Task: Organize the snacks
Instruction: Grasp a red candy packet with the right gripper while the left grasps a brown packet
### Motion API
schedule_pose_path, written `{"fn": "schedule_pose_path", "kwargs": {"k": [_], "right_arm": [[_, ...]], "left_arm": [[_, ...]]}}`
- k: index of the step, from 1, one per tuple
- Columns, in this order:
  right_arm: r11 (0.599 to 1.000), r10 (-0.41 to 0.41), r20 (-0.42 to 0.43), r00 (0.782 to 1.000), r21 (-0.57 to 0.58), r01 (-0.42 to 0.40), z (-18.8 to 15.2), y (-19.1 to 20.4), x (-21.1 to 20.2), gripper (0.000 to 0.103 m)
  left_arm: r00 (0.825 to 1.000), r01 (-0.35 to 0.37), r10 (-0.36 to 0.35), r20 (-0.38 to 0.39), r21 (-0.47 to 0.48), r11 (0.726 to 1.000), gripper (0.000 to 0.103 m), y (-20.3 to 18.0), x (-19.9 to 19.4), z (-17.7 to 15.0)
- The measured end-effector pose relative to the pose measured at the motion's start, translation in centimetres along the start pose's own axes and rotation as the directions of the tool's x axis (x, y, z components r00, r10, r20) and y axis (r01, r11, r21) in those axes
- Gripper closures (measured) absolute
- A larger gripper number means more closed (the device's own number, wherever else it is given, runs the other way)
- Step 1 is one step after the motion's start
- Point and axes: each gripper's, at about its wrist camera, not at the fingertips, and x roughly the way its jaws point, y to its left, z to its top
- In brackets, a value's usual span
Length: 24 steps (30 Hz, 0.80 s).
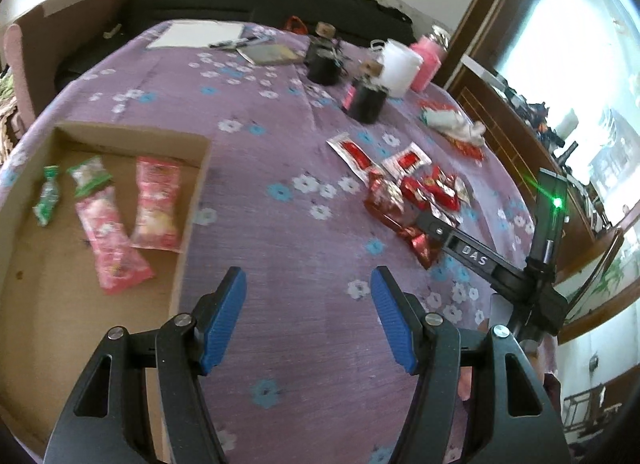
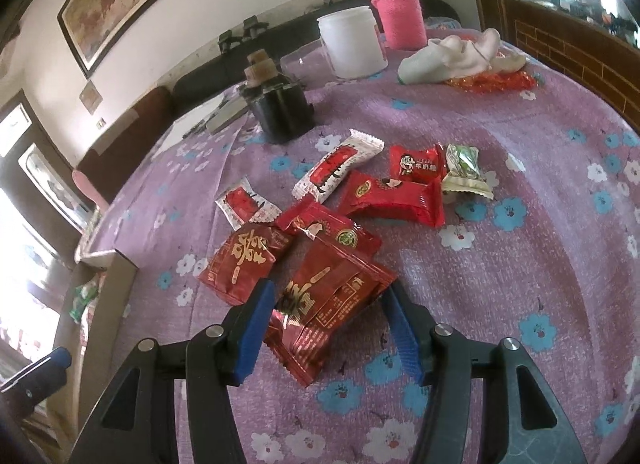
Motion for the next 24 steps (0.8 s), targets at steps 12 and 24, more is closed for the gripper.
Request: {"fn": "schedule_pose_path", "kwargs": {"k": [12,24], "right_arm": [[0.983,-0.186,0.014,0.982,-0.009,0.186,-0.3,-1.0,-1.3,0.073],[0.989,-0.108,-0.016,0.994,0.095,0.109,0.3,-3.2,-1.3,0.072]], "left_arm": [[0.998,-0.03,0.034,-0.049,0.076,0.997,0.04,-3.7,5.1,2.1],[0.989,-0.137,0.146,-0.01,0.284,0.949,0.04,-8.9,12.7,5.4]]}}
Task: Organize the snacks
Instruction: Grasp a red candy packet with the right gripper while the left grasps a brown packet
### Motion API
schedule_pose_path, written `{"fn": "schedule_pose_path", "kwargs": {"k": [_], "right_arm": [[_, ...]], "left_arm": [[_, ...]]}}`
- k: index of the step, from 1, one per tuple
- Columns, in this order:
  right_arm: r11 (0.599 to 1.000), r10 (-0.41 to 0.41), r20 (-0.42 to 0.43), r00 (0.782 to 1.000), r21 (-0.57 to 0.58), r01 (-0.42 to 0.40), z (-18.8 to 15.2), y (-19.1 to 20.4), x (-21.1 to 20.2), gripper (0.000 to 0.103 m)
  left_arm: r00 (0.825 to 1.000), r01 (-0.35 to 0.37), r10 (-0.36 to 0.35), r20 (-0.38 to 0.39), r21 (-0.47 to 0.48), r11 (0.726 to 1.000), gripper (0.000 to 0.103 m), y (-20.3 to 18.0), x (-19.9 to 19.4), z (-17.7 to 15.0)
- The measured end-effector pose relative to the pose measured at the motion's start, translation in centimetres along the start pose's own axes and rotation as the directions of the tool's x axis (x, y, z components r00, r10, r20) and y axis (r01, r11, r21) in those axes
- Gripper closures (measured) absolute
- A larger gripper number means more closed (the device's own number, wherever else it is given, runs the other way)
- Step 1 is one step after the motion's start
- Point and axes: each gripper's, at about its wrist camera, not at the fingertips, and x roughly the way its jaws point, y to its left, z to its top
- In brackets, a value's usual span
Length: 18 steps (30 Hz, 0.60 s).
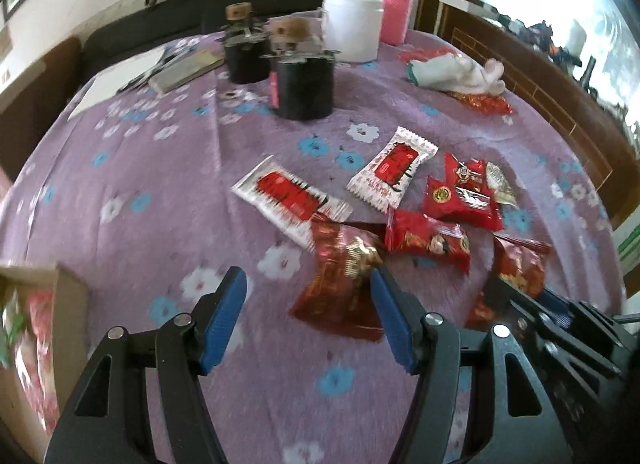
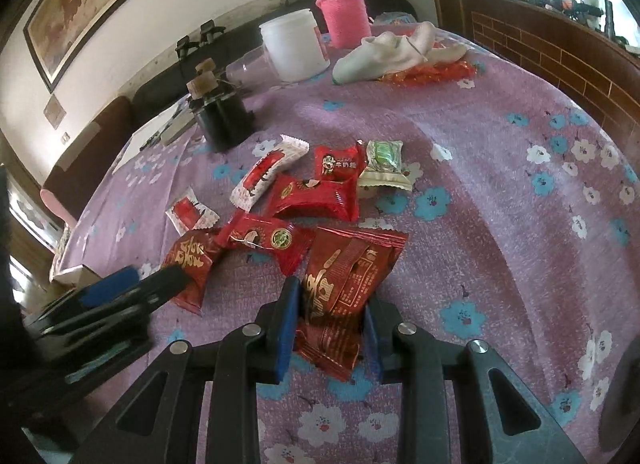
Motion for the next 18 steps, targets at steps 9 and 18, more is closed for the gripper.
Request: {"fn": "schedule_pose_path", "kwargs": {"k": [9,18], "right_arm": [[1.0,0.01,-0.001,1.0,0.015,-0.01,0.0,-0.2,-0.1,0.073],[1.0,0.005,0.007,1.0,0.005,-0.005,0.0,-0.1,-0.1,0.073]], "left_arm": [[0.999,-0.034,0.032,0.015,0.092,0.995,0.046,-1.9,1.4,0.8],[0.999,0.021,-0.022,0.023,0.044,0.999,0.063,-0.8,-1.6,-0.4]]}}
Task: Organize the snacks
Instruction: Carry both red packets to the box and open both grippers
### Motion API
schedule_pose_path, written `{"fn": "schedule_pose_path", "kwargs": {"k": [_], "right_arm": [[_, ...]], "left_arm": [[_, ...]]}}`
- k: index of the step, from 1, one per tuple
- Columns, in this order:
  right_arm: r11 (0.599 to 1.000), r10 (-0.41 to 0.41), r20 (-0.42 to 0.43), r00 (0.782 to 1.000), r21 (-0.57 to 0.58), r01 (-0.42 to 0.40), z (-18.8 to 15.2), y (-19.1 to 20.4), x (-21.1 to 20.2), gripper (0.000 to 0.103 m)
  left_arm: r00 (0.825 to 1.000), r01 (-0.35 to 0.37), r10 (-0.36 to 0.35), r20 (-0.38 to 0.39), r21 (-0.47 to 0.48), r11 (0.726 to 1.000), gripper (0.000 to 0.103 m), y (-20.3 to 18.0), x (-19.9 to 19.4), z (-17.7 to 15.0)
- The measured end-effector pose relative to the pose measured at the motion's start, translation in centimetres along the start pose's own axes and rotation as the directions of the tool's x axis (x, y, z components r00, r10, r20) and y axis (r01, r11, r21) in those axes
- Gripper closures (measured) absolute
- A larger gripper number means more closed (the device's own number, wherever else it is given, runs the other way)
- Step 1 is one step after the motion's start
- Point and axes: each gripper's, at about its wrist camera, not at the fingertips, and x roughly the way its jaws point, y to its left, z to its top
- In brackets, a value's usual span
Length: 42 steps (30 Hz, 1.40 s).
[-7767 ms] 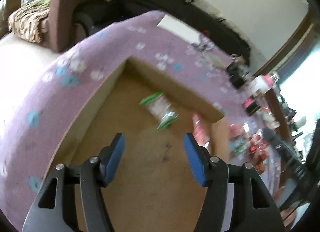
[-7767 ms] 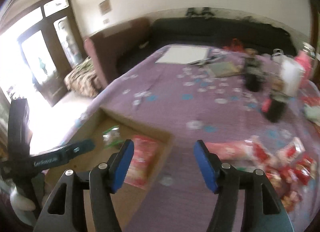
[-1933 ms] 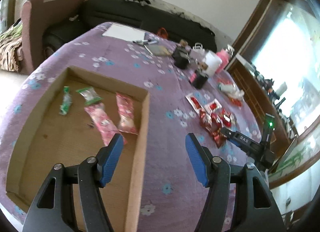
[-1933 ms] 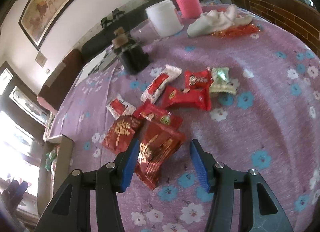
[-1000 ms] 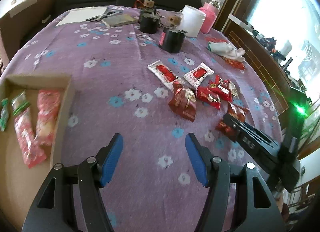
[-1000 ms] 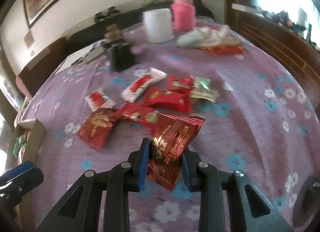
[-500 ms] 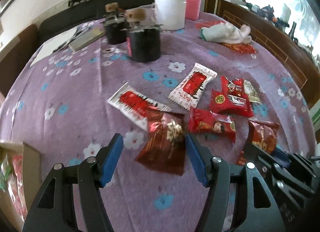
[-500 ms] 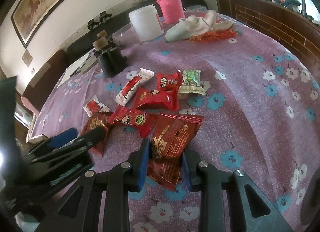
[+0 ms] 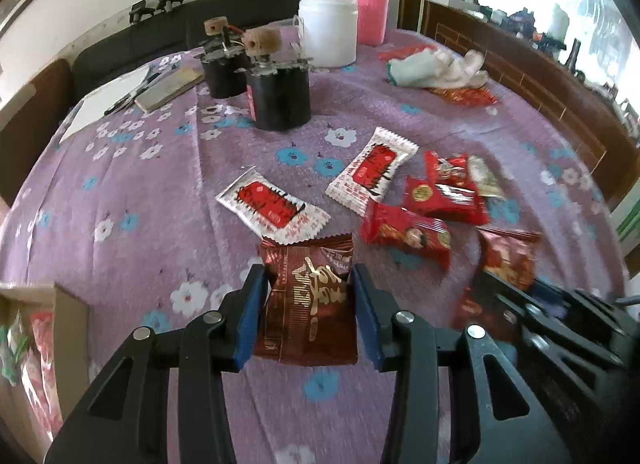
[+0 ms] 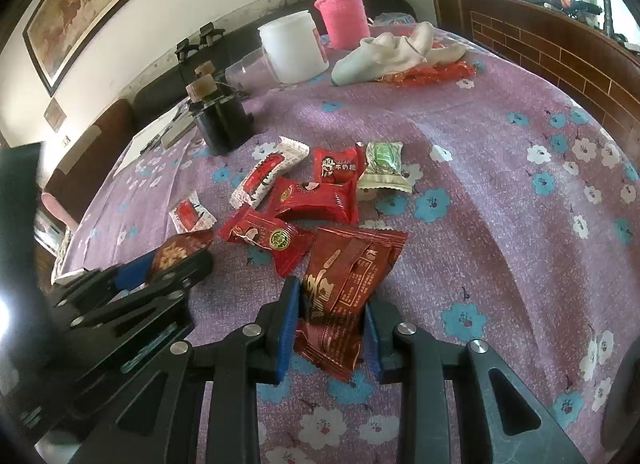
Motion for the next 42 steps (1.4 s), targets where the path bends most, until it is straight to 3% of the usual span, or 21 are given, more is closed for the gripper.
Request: {"fn": "schedule_pose_path", "kwargs": {"k": [9,14,23,29,34,42], "right_arm": [[0.996,0.09,0.021,0.996,0.0,-0.09,-0.1,0.3,-0.6,0.074],[0.985,0.162,0.09,0.983,-0.07,-0.156,-0.4,1.8,-2.1,0.075],[0.97,0.203,0.115,0.972,-0.16,-0.183,-1.0,3.7,-2.9,0.075],[0.963,0.215,0.046,0.975,-0.175,-0.204,-1.8,5.4,-2.8,0.075],[0.925,0.299,-0.026,0.954,-0.239,-0.296,-3.2,10.2,-4.4,0.075],[0.807,0.409,-0.205,0.889,-0.373,-0.458,-5.6,21.6,-4.4,0.076]], "left_arm": [[0.994,0.099,-0.092,0.062,-0.127,0.987,0.062,3.0,-6.9,-3.7],[0.99,0.12,-0.097,0.104,-0.255,0.959,0.062,6.8,-10.2,-6.8],[0.989,0.064,0.003,0.149,-0.445,0.893,0.062,14.6,-14.5,-12.2],[0.987,-0.019,0.102,0.128,-0.528,0.849,0.062,19.8,-16.3,-15.7],[0.989,-0.032,0.111,0.095,-0.599,0.8,0.062,23.8,-16.2,-17.3],[0.986,-0.136,0.168,0.011,-0.534,0.834,0.062,27.2,-14.0,-15.2]]}}
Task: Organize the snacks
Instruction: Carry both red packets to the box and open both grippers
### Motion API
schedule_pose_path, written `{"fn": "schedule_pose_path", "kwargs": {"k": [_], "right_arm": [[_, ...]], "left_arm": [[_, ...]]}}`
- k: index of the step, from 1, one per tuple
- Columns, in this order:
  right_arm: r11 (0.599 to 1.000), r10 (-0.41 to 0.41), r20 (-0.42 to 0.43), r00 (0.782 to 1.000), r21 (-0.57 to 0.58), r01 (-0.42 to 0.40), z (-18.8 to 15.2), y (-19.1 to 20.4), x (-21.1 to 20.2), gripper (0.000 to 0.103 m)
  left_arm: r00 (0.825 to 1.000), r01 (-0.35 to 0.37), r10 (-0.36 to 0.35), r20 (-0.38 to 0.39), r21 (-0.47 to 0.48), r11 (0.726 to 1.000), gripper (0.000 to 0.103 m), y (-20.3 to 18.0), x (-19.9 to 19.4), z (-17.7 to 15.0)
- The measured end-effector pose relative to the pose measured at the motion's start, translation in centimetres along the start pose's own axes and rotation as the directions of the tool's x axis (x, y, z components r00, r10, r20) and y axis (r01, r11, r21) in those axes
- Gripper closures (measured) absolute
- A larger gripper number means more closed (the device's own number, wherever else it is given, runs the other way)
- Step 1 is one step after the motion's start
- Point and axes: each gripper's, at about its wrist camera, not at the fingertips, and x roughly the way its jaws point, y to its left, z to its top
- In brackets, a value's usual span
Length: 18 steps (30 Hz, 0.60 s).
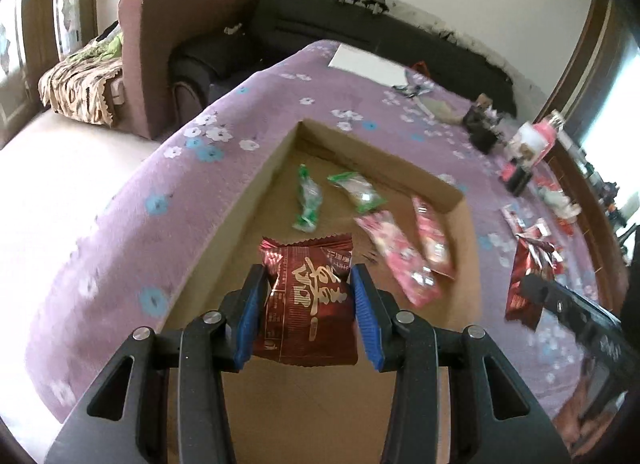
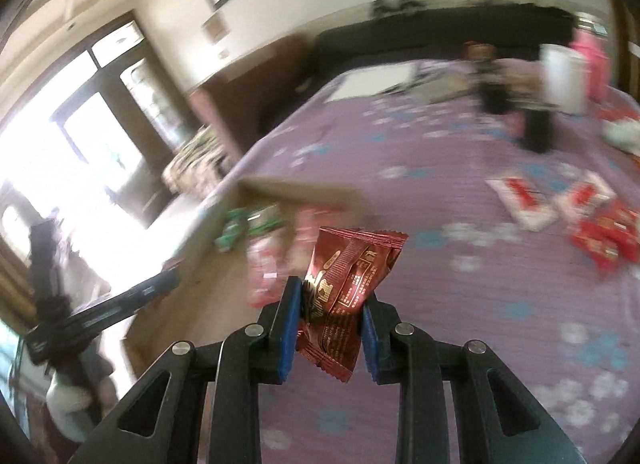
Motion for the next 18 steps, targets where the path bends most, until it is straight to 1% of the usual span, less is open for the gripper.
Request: {"fn": "schedule_pose_path", "kwargs": {"k": [2,6,9,14,15,16,17,18], "right_arm": [[0.999,0.018,-0.04,0.999,-0.04,-0.02,0.2,2.5,2.0,0.076],[0.995,0.022,-0.104,0.994,-0.099,-0.032,0.1,6.0,5.4,0.076],[0.992,0.026,-0.14,0.99,-0.117,-0.042,0.0,7.3,7.4,0.076],[0.99,0.019,-0.18,0.984,-0.136,-0.044,-0.1,8.5,10.1,0.076],[0.99,0.02,-0.182,0.983,-0.136,-0.045,0.0,8.6,10.3,0.076],[0.99,0.019,-0.183,0.983,-0.136,-0.045,0.0,8.6,10.4,0.075],[0.989,0.019,-0.182,0.983,-0.138,-0.044,0.0,8.7,10.6,0.075],[0.989,0.019,-0.177,0.984,-0.139,-0.044,0.0,8.7,10.7,0.072]], "left_arm": [[1.0,-0.015,0.015,-0.023,0.004,1.0,0.062,0.4,1.1,0.7],[0.998,-0.03,0.031,-0.054,0.019,0.999,0.062,0.8,2.8,1.5],[0.998,-0.026,0.028,-0.064,0.027,0.999,0.061,0.6,3.2,1.7],[0.997,-0.004,0.004,-0.073,0.004,1.0,0.06,1.2,3.0,1.9],[0.997,0.0,0.0,-0.075,-0.003,1.0,0.059,1.4,3.0,2.0],[0.997,0.008,-0.009,-0.078,-0.015,1.0,0.055,1.7,2.9,2.0],[0.997,0.016,-0.018,-0.079,-0.027,1.0,0.052,1.9,2.8,2.0],[0.997,0.026,-0.028,-0.074,-0.039,0.999,0.051,2.1,2.5,2.0]]}}
